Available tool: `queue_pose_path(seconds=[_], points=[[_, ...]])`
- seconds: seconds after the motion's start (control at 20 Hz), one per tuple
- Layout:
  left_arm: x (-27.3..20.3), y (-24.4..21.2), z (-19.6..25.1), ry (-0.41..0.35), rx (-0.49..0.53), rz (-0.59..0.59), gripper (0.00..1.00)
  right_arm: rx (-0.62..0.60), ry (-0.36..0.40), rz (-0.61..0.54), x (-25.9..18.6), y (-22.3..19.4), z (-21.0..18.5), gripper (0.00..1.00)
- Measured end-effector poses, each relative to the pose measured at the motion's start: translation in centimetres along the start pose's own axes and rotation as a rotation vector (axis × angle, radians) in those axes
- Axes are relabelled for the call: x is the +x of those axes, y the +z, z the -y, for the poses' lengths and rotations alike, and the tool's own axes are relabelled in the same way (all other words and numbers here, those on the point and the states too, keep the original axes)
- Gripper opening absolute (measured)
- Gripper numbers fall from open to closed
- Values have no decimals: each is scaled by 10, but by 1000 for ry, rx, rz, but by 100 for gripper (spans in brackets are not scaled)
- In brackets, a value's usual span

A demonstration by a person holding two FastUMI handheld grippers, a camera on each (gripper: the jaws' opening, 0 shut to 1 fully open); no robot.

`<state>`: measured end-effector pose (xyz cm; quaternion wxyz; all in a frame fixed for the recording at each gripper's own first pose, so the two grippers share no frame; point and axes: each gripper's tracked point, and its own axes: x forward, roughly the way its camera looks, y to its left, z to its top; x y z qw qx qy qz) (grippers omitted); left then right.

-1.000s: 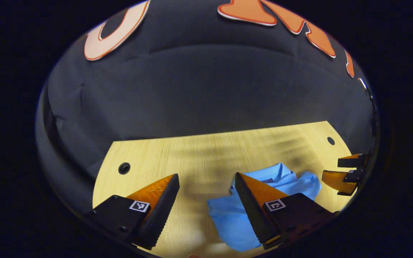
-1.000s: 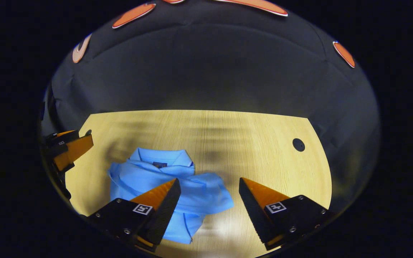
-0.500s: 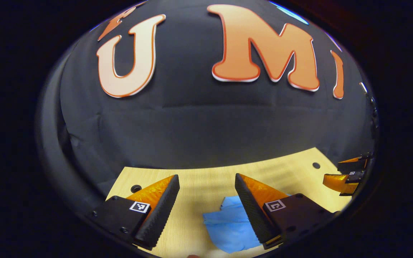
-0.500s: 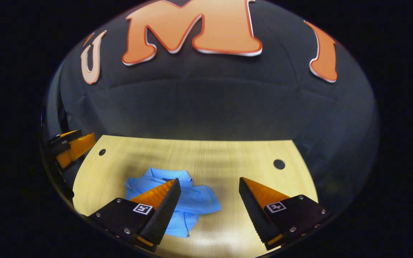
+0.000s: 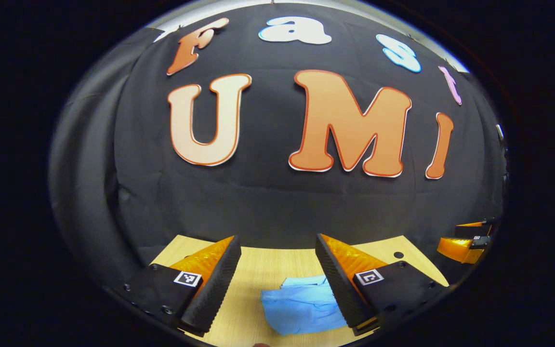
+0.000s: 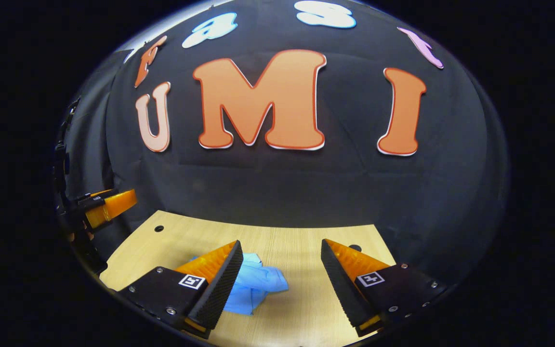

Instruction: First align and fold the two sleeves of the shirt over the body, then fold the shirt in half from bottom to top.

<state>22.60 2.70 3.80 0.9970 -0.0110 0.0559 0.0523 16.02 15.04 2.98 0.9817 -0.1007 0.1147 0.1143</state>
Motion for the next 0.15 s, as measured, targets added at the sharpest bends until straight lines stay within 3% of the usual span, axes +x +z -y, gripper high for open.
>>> queue_pose_path(seconds=[0.15], points=[[-33,4,-15,28,-15,24,99,-12,10,46,-29,11,-8,98]])
